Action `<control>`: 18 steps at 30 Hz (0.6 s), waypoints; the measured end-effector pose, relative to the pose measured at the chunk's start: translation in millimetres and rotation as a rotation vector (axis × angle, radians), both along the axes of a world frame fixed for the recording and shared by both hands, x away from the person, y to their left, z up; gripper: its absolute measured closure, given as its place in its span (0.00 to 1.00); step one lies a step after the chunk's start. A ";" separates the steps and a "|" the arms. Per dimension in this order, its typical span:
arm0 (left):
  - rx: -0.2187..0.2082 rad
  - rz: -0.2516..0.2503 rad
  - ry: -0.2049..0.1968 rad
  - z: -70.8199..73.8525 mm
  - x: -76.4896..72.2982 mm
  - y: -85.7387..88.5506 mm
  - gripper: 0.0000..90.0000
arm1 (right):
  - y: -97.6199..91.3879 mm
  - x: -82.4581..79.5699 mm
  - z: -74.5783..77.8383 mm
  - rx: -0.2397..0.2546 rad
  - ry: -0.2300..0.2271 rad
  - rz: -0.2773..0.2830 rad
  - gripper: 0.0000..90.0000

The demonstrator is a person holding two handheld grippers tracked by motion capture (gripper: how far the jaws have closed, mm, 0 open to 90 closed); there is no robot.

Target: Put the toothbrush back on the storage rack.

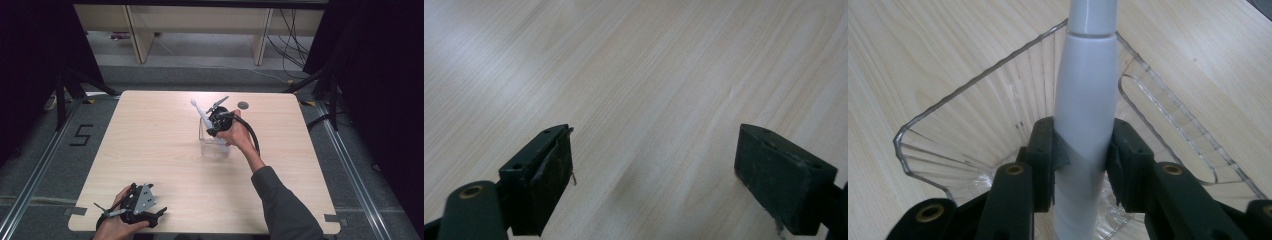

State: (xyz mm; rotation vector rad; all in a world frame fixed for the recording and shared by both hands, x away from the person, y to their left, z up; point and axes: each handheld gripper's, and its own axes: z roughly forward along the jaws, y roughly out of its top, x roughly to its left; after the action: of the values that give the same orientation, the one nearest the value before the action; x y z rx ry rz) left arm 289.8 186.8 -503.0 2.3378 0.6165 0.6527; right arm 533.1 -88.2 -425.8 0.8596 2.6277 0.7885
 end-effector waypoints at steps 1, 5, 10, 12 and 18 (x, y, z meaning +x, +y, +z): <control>0.000 -0.004 0.004 0.2 -0.1 0.2 0.17 | 0.8 -0.5 -0.1 0.012 0.019 -0.013 0.74; 0.001 -0.004 0.003 0.4 -0.1 0.3 0.17 | 2.9 -0.6 -2.0 0.014 0.037 -0.021 0.73; -0.001 -0.003 0.003 0.3 -0.1 0.3 0.17 | 0.7 -2.6 2.4 0.018 0.004 -0.010 0.63; 0.000 0.000 -0.001 0.1 0.0 0.1 0.17 | -2.5 -6.0 9.6 0.045 0.009 -0.037 0.61; 0.004 -0.003 0.001 0.0 0.2 -0.2 0.17 | -9.9 -14.4 21.9 0.069 0.014 -0.089 0.55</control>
State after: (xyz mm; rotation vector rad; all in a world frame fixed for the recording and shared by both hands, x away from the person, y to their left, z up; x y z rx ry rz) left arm 290.1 186.7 -503.0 2.3424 0.6133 0.6520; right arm 518.7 -98.1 -403.9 0.9964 2.5672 0.8564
